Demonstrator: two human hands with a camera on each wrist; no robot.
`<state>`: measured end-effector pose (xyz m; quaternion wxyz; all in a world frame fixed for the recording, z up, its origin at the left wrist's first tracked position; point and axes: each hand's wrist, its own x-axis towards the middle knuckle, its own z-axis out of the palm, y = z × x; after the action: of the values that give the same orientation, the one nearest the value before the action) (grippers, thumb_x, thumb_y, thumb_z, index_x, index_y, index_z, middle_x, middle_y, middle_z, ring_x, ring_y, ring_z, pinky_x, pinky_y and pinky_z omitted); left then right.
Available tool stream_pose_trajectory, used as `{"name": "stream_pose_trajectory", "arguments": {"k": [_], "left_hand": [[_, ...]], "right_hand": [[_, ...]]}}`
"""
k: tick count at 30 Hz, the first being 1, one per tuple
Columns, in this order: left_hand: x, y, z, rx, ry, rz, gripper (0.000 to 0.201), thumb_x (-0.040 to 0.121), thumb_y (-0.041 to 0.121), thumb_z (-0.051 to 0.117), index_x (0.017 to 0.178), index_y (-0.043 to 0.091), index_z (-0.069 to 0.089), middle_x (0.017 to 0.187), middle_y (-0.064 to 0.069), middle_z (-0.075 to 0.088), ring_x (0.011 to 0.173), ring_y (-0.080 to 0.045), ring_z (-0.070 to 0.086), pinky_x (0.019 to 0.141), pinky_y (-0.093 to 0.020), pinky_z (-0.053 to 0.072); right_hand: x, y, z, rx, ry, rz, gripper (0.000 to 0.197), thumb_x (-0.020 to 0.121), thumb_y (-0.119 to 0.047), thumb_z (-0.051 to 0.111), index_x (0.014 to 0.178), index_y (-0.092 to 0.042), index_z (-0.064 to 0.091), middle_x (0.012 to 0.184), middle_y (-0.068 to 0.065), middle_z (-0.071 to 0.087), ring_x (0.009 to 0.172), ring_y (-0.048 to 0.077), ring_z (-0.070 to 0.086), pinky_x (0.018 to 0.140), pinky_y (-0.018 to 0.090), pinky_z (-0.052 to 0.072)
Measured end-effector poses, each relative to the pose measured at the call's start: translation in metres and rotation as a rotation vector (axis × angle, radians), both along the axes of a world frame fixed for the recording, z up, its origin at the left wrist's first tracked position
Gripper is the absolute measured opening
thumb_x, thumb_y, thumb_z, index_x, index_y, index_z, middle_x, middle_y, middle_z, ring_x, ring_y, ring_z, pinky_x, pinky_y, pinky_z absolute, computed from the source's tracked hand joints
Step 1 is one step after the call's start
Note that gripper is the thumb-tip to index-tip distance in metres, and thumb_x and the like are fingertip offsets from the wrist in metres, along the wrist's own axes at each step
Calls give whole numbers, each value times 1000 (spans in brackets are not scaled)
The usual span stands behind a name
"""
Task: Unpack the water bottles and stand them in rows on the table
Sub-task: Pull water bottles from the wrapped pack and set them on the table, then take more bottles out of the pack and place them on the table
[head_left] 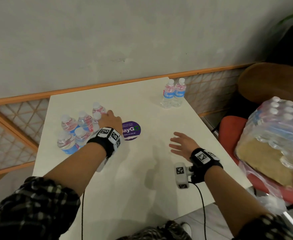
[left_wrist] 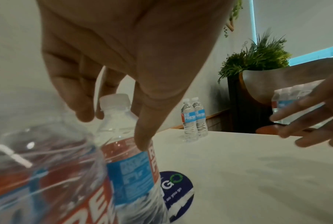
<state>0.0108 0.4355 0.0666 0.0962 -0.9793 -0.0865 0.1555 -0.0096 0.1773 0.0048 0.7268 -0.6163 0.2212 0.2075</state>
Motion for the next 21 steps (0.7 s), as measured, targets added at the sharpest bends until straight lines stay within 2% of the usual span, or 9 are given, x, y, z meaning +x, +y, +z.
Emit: {"name": "stream_pose_trajectory", "arguments": {"k": [3, 6, 10, 12, 15, 17, 19, 21], "left_hand": [[1, -4, 2, 112, -26, 18, 48, 91, 28, 50, 137, 16, 42, 145, -15, 23, 132, -38, 29, 99, -45, 39], [8, -44, 1, 165, -128, -182, 56, 89, 26, 50, 141, 15, 32, 150, -17, 13, 136, -39, 21, 102, -44, 36], [14, -138, 0, 19, -118, -519, 55, 90, 34, 52, 141, 19, 34, 151, -11, 17, 138, -33, 20, 103, -42, 33], [13, -194, -4, -93, -74, -663, 55, 91, 38, 52, 141, 21, 37, 153, -11, 17, 140, -31, 18, 105, -43, 32], [10, -276, -13, -282, -15, -832, 52, 89, 38, 54, 138, 27, 42, 155, -9, 14, 143, -28, 14, 109, -43, 32], [9, -326, -17, -393, 9, -889, 53, 88, 37, 57, 138, 31, 42, 156, -8, 12, 144, -27, 12, 110, -44, 32], [11, -369, -17, -470, 2, -903, 58, 86, 34, 58, 141, 34, 38, 157, -9, 11, 144, -29, 13, 109, -46, 34], [14, -403, -15, -495, -8, -900, 63, 86, 29, 58, 144, 33, 31, 155, -9, 13, 140, -33, 20, 104, -48, 39]], "right_hand": [[-4, -52, 8, -110, -24, -39, 33, 95, -1, 42, 124, -14, 52, 104, 8, 60, 96, 28, 57, 76, 32, 48], [-15, -113, 8, -205, -10, -121, 26, 95, -3, 44, 115, -14, 55, 101, 7, 60, 91, 25, 57, 76, 31, 46], [-33, -193, 6, -292, 30, -272, 19, 95, -3, 45, 104, -14, 57, 85, 5, 58, 71, 19, 54, 64, 29, 42], [-41, -229, 4, -318, 52, -365, 19, 95, -1, 44, 95, -14, 58, 89, 9, 58, 70, 21, 54, 60, 28, 42], [-50, -279, 3, -361, 102, -469, 21, 93, -5, 51, 112, -13, 56, 102, 8, 57, 89, 24, 54, 60, 30, 46], [-50, -311, 1, -384, 108, -515, 41, 90, -6, 56, 129, -15, 48, 111, 9, 55, 97, 25, 50, 71, 35, 49], [-47, -339, 1, -442, 92, -528, 57, 88, -6, 60, 139, -15, 36, 118, 9, 49, 100, 24, 48, 82, 41, 47], [-43, -359, 2, -555, 85, -505, 65, 85, -14, 66, 141, -9, 34, 117, 9, 48, 97, 25, 50, 84, 42, 50]]}}
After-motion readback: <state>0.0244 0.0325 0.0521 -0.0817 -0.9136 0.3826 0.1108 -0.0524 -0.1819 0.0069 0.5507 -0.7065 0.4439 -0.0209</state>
